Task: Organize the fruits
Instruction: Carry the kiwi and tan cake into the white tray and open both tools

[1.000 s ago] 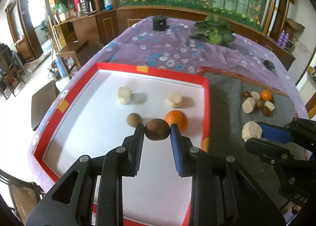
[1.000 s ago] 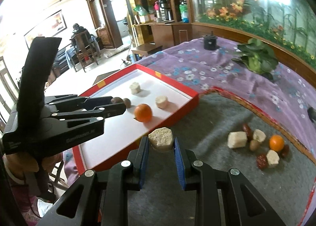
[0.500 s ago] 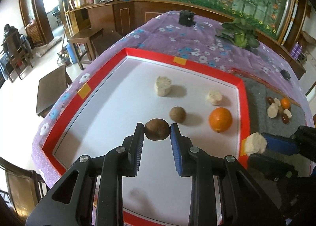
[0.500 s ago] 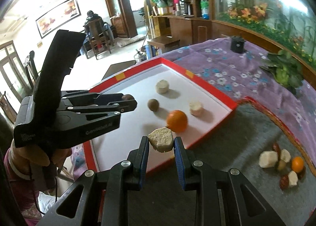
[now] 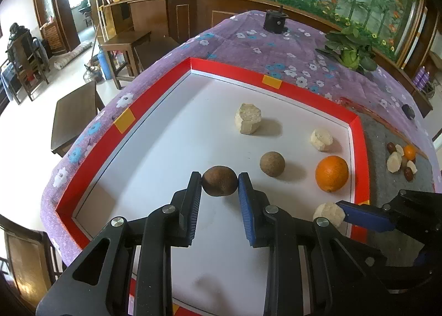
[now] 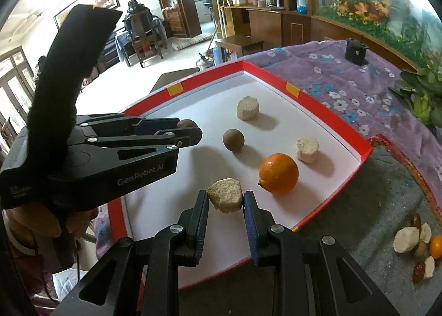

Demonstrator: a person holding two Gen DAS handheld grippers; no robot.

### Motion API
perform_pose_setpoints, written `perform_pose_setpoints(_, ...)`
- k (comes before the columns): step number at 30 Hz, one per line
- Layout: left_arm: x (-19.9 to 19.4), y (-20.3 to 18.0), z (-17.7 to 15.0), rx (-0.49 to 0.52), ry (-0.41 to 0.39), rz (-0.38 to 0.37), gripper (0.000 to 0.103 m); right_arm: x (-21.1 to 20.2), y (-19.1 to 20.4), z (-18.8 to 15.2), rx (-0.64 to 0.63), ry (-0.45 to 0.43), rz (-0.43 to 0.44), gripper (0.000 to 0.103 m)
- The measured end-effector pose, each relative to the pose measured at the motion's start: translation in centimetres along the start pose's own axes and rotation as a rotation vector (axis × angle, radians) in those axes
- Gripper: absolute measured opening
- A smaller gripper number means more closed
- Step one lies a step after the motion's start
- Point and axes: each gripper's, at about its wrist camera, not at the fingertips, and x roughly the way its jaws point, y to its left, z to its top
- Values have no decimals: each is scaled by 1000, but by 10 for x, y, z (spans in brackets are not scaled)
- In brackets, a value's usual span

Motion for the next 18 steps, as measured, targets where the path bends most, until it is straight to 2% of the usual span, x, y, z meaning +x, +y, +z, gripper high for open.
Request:
perform_pose_setpoints(14,9,-1,2,-6,20,21,26,17,-3,0,9,21,-20,25)
perform_pose_setpoints(18,10,-1,1,-12,19,31,26,14,-5,-2,29,11,20,27)
